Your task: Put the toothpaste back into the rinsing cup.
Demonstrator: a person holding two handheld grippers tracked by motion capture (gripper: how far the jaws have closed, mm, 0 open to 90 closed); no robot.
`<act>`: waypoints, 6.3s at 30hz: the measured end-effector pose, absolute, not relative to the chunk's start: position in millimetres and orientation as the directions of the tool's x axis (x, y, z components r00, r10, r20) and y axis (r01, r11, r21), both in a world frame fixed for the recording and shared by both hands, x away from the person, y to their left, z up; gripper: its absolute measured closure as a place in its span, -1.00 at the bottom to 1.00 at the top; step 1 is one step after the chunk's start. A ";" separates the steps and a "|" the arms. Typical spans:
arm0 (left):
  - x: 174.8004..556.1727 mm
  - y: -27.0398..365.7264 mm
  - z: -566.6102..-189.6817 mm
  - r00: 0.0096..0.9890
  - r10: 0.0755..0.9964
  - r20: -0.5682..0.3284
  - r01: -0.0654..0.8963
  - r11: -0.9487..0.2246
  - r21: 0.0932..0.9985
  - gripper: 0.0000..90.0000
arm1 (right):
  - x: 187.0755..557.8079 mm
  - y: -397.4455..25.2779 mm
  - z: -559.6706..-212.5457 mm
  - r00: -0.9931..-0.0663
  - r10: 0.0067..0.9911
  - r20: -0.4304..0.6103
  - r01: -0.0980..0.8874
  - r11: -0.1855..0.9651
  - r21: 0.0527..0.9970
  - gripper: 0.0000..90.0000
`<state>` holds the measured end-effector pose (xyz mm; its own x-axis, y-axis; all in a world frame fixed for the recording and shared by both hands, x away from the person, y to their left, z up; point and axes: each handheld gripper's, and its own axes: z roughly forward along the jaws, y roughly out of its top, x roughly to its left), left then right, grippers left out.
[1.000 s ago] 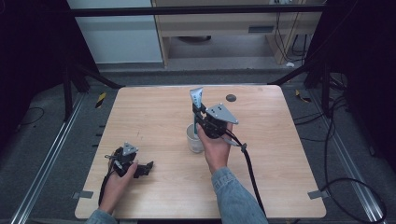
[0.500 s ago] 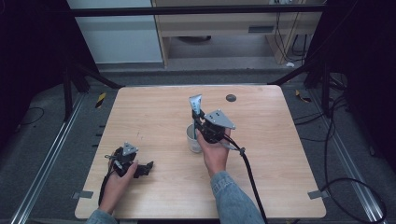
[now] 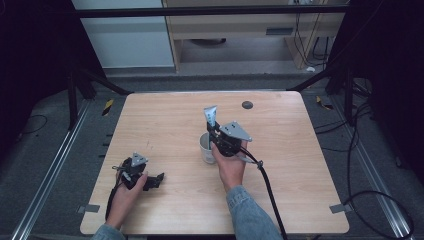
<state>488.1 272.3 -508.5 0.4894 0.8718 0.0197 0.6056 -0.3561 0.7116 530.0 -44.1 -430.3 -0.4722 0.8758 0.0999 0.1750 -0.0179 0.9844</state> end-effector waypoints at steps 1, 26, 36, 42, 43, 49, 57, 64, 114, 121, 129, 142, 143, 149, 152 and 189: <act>488.1 272.3 -508.5 0.489 0.872 0.020 0.606 -0.356 0.712 -1.00 | 530.0 -44.1 -430.3 -0.472 0.876 0.100 0.175 -0.018 0.984 0.70; 488.1 272.3 -508.5 0.490 0.872 0.020 0.605 -0.356 0.712 -1.00 | 531.4 -43.6 -444.5 -0.468 0.875 0.126 0.223 -0.021 0.975 0.69; 488.1 272.3 -508.5 0.490 0.872 0.020 0.605 -0.356 0.712 -1.00 | 531.4 -41.8 -447.1 -0.469 0.875 0.122 0.230 -0.012 0.973 0.69; 488.1 272.3 -508.5 0.490 0.872 0.019 0.605 -0.356 0.712 -1.00 | 530.8 -41.2 -447.7 -0.474 0.874 0.109 0.225 0.001 0.974 0.69; 488.1 272.3 -508.5 0.490 0.872 0.019 0.605 -0.356 0.712 -1.00 | 530.8 -41.2 -447.7 -0.474 0.874 0.109 0.225 0.001 0.974 0.69; 488.1 272.3 -508.5 0.490 0.872 0.019 0.605 -0.356 0.712 -1.00 | 530.4 -40.4 -447.5 -0.474 0.874 0.106 0.224 0.004 0.975 0.68; 488.1 272.3 -508.5 0.490 0.872 0.019 0.605 -0.356 0.712 -1.00 | 532.7 -42.7 -446.4 -0.465 0.879 0.101 0.232 0.011 0.973 0.66; 488.2 272.2 -508.5 0.491 0.871 0.019 0.605 -0.357 0.712 -1.00 | 536.0 -44.5 -445.4 -0.456 0.884 0.107 0.245 0.009 0.969 0.64; 488.2 272.1 -508.5 0.492 0.871 0.020 0.604 -0.357 0.712 -1.00 | 539.7 -49.3 -443.2 -0.449 0.888 0.104 0.274 0.026 0.961 0.54; 488.2 272.1 -508.5 0.492 0.871 0.020 0.604 -0.357 0.712 -1.00 | 539.0 -48.7 -443.3 -0.450 0.887 0.108 0.283 0.027 0.959 0.52; 488.2 272.0 -508.5 0.492 0.871 0.020 0.604 -0.357 0.712 -1.00 | 538.5 -49.0 -442.7 -0.448 0.887 0.109 0.289 0.029 0.957 0.46; 488.2 272.3 -508.3 0.494 0.869 0.022 0.604 -0.361 0.710 -1.00 | 539.2 -49.0 -443.8 -0.448 0.887 0.113 0.299 0.029 0.954 0.42; 488.2 272.3 -508.3 0.494 0.869 0.022 0.604 -0.361 0.710 -1.00 | 539.2 -49.0 -443.8 -0.448 0.887 0.113 0.299 0.029 0.954 0.42; 488.2 272.2 -508.4 0.493 0.870 0.021 0.604 -0.360 0.711 -1.00 | 538.7 -49.0 -443.4 -0.446 0.888 0.111 0.302 0.032 0.953 0.36; 488.2 272.1 -508.5 0.492 0.870 0.020 0.604 -0.358 0.712 -1.00 | 537.9 -48.8 -442.3 -0.444 0.889 0.113 0.304 0.031 0.952 0.29; 488.2 272.1 -508.5 0.492 0.870 0.020 0.604 -0.358 0.712 -1.00 | 525.3 -52.1 -421.9 -0.495 0.867 0.063 0.335 0.123 0.934 -0.52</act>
<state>488.2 272.1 -508.5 0.4919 0.8704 0.0204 0.6042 -0.3582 0.7118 525.3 -52.1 -421.9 -0.4947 0.8668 0.0631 0.3346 0.1230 0.9343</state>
